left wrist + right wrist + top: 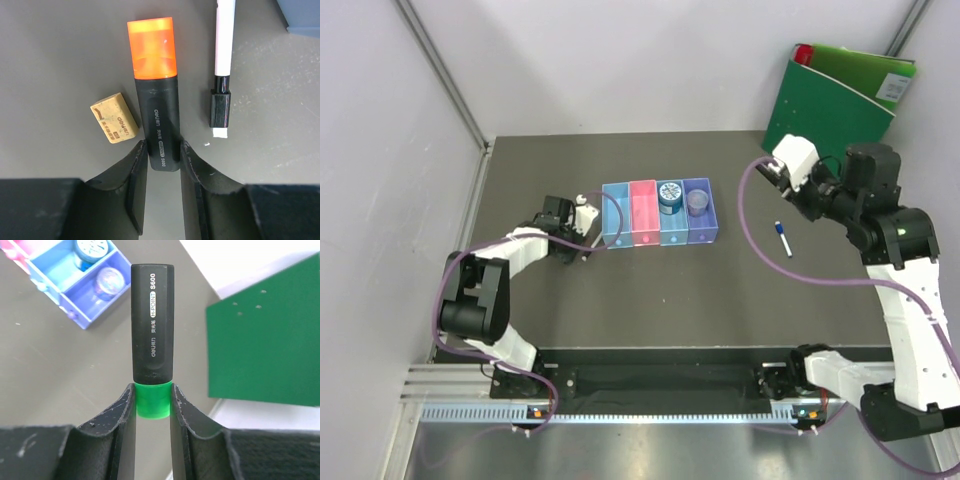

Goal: Sort the stationery into containers
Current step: Pick up the pen from the center of the board.

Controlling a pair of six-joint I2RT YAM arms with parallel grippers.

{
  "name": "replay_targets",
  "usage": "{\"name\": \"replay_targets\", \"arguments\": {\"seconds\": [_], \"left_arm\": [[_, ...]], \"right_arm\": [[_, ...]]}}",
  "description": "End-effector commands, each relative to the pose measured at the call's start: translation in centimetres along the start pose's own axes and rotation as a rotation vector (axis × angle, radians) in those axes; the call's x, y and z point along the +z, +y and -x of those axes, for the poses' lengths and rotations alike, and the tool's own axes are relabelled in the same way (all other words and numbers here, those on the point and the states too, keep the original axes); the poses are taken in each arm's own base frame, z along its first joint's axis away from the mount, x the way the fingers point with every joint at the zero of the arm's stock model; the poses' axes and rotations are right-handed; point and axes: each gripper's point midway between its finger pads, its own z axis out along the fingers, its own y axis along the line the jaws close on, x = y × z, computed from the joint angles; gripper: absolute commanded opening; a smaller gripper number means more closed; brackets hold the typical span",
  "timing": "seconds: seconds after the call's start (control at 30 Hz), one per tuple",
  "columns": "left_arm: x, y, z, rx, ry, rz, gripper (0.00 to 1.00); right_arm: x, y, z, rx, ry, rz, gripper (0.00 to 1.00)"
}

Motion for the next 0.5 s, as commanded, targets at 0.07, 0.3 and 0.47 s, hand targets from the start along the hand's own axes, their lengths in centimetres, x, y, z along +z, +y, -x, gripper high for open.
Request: {"name": "replay_targets", "arguments": {"seconds": [0.07,0.3,0.47], "left_arm": [[-2.5,-0.5,-0.7,0.011,0.012,-0.028,0.0],[-8.1,-0.1,2.8,0.088,-0.116,-0.038,0.0],[-12.6,1.1,6.0,0.234,-0.249,0.011,0.0]], "right_arm": [[1.2,1.0,3.1,0.081,-0.078,0.03,0.15],[5.2,4.1,3.8,0.154,-0.073,0.121,0.14],[8.9,4.4,4.9,0.306,-0.095,0.128,0.14]]}}
